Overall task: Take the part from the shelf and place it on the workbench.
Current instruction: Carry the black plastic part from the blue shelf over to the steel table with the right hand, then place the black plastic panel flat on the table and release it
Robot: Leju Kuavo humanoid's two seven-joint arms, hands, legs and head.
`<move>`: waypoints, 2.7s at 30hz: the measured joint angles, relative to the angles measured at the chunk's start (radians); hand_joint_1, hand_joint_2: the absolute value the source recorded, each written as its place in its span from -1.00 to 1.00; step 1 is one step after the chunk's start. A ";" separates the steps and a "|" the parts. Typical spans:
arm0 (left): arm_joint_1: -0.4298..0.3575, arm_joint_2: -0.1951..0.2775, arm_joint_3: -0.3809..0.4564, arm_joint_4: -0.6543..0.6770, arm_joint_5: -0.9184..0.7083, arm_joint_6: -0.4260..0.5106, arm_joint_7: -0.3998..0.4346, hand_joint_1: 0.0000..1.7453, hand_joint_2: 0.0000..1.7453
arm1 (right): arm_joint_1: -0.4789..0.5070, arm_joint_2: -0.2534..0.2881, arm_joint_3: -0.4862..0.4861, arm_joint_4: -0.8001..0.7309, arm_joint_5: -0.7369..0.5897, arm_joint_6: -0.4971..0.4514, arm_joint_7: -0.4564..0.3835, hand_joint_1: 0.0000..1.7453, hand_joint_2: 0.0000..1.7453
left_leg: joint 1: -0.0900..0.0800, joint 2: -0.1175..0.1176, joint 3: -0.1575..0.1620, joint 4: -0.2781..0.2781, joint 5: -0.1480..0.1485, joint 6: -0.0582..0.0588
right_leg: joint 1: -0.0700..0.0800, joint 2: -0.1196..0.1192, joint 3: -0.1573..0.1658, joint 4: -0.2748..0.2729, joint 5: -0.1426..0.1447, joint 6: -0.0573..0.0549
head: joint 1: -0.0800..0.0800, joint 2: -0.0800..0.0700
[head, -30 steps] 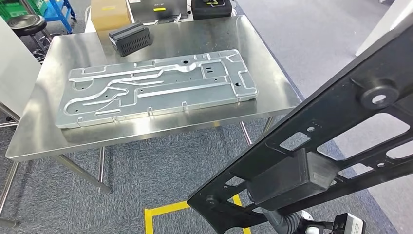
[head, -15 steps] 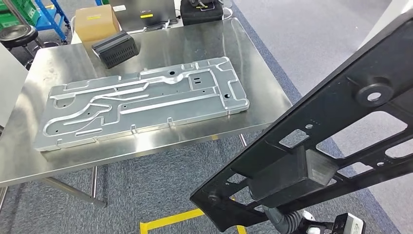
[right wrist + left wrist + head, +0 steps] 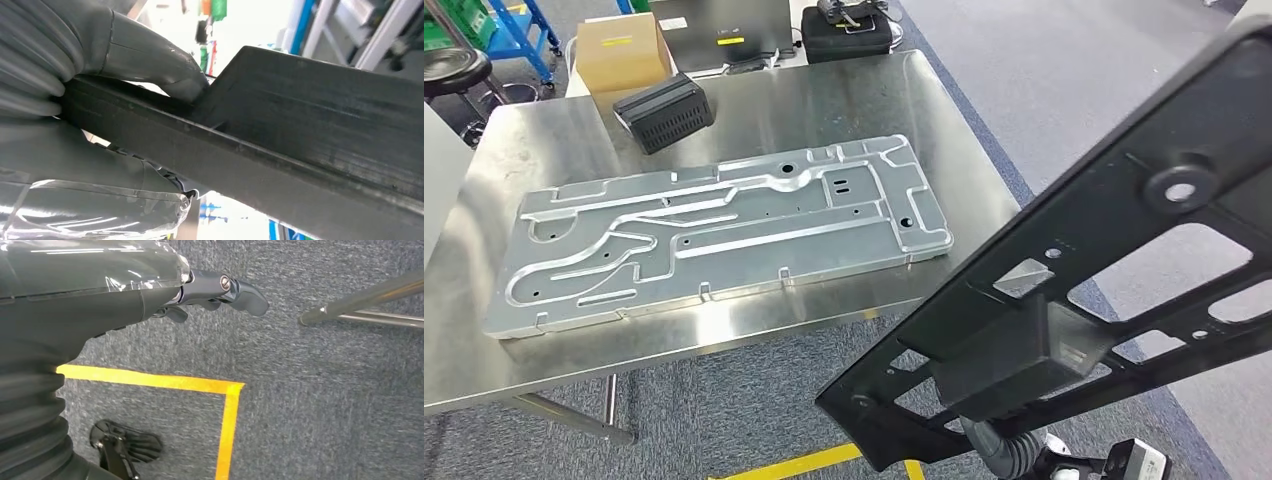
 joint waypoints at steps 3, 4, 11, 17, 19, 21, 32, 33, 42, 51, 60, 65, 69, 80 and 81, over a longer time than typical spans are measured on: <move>-0.005 -0.003 0.001 0.000 0.007 -0.004 -0.004 -1.00 1.00 | 0.000 -0.004 0.001 -0.004 0.041 -0.068 0.001 1.00 1.00 | 0.003 -0.011 0.022 0.003 -0.024 -0.016 | 0.000 0.006 0.027 -0.142 0.090 -0.009 | 0.000 0.000; -0.004 -0.004 0.001 0.000 0.009 -0.005 -0.007 -1.00 1.00 | 0.000 -0.005 0.002 -0.010 0.057 -0.094 0.001 1.00 1.00 | 0.003 -0.013 0.021 0.005 -0.029 -0.022 | 0.003 0.006 0.024 -0.152 0.089 -0.019 | 0.000 0.000; -0.016 -0.014 0.007 0.000 0.018 -0.013 -0.024 -1.00 1.00 | -0.133 -0.035 -0.023 -0.040 0.157 -0.266 0.082 1.00 1.00 | 0.006 0.010 -0.101 0.225 -0.110 -0.052 | 0.003 0.005 0.054 -0.172 0.077 -0.059 | -0.001 0.000; -0.023 -0.028 0.007 0.001 0.011 -0.032 -0.037 -1.00 1.00 | -0.420 -0.132 -0.056 0.088 0.375 -0.439 0.235 1.00 1.00 | 0.003 0.017 -0.136 0.112 0.032 -0.034 | 0.010 0.009 0.079 -0.172 0.061 -0.058 | 0.000 0.000; -0.030 -0.029 0.007 0.001 0.005 -0.041 -0.043 -1.00 1.00 | -0.573 -0.169 -0.050 0.193 0.479 -0.487 0.321 1.00 1.00 | -0.005 0.022 -0.120 0.040 0.062 -0.020 | 0.010 0.011 0.077 -0.172 0.061 -0.048 | 0.000 0.000; -0.036 -0.030 0.006 0.002 -0.003 -0.049 -0.049 -1.00 1.00 | -0.742 -0.197 -0.029 0.319 0.601 -0.529 0.401 1.00 1.00 | -0.008 0.021 -0.122 0.028 0.067 -0.010 | 0.010 0.013 0.072 -0.173 0.062 -0.032 | 0.000 0.000; -0.058 -0.042 -0.001 0.002 -0.021 -0.059 -0.055 -1.00 1.00 | -1.346 -0.195 0.232 0.985 1.051 -0.638 0.573 1.00 1.00 | -0.001 0.003 -0.101 0.026 0.062 0.002 | 0.005 -0.006 -0.021 -0.073 0.089 -0.012 | 0.000 0.000; -0.058 -0.043 -0.001 0.002 -0.021 -0.059 -0.055 -1.00 1.00 | -1.361 -0.193 0.241 1.007 1.051 -0.641 0.573 1.00 1.00 | -0.002 0.000 -0.102 0.032 0.056 -0.002 | 0.006 -0.006 -0.001 -0.124 0.106 -0.016 | 0.000 0.000; -0.055 -0.045 -0.001 0.004 -0.020 -0.059 -0.055 -1.00 1.00 | -1.409 -0.172 0.275 1.097 1.058 -0.648 0.574 1.00 1.00 | 0.003 0.013 -0.217 0.263 -0.058 -0.045 | 0.005 -0.006 0.032 -0.177 0.097 -0.051 | 0.000 0.000; -0.072 -0.044 -0.003 0.006 -0.020 -0.074 -0.059 -1.00 1.00 | -1.512 -0.068 0.437 1.288 1.356 -0.498 0.592 1.00 1.00 | 0.005 0.017 -0.139 0.029 0.089 -0.032 | 0.008 0.008 0.051 -0.180 0.083 -0.029 | 0.000 0.000; -0.106 -0.059 -0.020 0.008 -0.021 -0.079 -0.075 -1.00 1.00 | -1.309 0.111 0.596 1.510 1.375 -0.563 0.443 1.00 1.00 | 0.010 0.010 -0.116 0.007 0.091 -0.003 | 0.010 -0.003 -0.093 0.082 -0.004 -0.021 | 0.000 0.000; -0.124 -0.069 -0.032 0.010 -0.024 -0.075 -0.073 -1.00 1.00 | -1.240 0.202 0.614 1.551 1.361 -0.593 0.418 1.00 1.00 | -0.001 0.017 -0.112 0.021 0.071 -0.019 | 0.020 -0.004 0.010 -0.171 0.117 -0.042 | 0.000 0.000; -0.133 -0.073 -0.053 0.010 -0.031 -0.074 -0.064 -1.00 1.00 | -1.224 0.228 0.616 1.559 1.339 -0.595 0.416 1.00 1.00 | 0.000 0.018 -0.112 0.037 0.051 -0.040 | 0.016 -0.007 0.024 -0.187 0.119 -0.057 | 0.000 0.000; -0.151 -0.078 -0.118 0.011 -0.077 0.015 -0.036 -1.00 1.00 | -1.168 0.227 0.594 1.576 1.290 -0.654 0.408 -1.00 -1.00 | 0.011 0.019 -0.085 0.017 0.058 -0.048 | 0.015 0.003 0.032 -0.186 0.119 -0.048 | 0.000 0.000; -0.153 -0.078 -0.122 0.011 -0.077 0.023 -0.036 -1.00 1.00 | -1.167 0.225 0.589 1.577 1.289 -0.657 0.409 -1.00 -1.00 | 0.008 0.018 -0.083 0.013 0.055 -0.041 | 0.015 0.004 0.032 -0.187 0.122 -0.042 | 0.000 0.000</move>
